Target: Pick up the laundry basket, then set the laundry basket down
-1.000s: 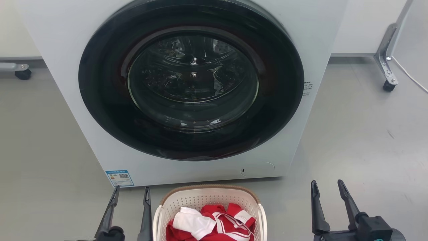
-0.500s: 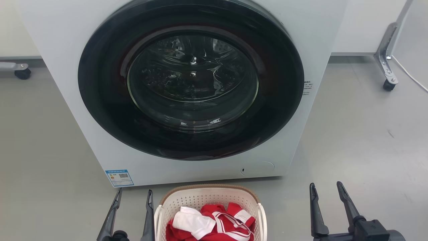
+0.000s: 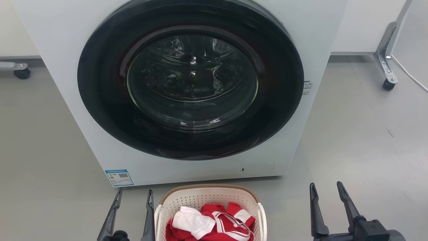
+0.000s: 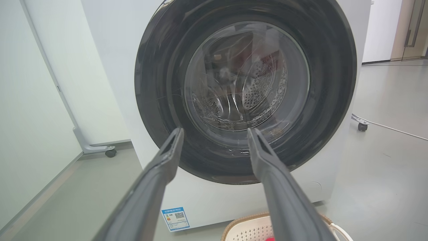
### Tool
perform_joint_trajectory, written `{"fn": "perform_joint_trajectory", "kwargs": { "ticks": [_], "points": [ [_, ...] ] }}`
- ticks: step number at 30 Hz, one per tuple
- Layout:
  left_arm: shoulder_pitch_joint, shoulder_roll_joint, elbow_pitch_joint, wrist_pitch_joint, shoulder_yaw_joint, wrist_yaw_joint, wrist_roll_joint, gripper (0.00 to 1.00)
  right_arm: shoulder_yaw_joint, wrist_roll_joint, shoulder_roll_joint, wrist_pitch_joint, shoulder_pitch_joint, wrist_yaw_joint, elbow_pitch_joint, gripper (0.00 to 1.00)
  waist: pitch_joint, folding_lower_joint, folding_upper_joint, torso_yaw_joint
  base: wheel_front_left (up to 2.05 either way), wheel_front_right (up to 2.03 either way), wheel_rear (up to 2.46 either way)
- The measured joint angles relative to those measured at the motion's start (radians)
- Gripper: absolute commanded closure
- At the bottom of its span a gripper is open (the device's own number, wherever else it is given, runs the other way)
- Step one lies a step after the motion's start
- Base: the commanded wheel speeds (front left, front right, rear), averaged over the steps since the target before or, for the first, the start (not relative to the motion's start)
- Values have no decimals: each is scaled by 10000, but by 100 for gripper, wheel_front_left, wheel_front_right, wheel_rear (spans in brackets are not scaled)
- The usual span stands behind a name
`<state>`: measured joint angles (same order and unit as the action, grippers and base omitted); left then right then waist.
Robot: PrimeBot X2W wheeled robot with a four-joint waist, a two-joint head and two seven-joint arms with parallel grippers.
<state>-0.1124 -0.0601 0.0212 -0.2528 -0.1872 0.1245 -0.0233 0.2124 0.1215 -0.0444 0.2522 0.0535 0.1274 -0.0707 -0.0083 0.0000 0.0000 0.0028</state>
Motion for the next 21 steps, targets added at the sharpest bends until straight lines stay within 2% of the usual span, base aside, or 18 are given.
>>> {"fn": "perform_joint_trajectory", "kwargs": {
  "ticks": [12, 21],
  "points": [
    [-2, 12, -36, 0, 50, 0, 0, 0, 4, 23, 0, 0, 5, 0, -8, 0, 126, 0, 0, 0, 0, 0, 0],
    [186, 23, -6, 0, 255, 0, -215, 0, 0, 50, 0, 2, -498, -119, -184, 0, 780, 0, 0, -29, 0, 0, 0]
  ]
}}
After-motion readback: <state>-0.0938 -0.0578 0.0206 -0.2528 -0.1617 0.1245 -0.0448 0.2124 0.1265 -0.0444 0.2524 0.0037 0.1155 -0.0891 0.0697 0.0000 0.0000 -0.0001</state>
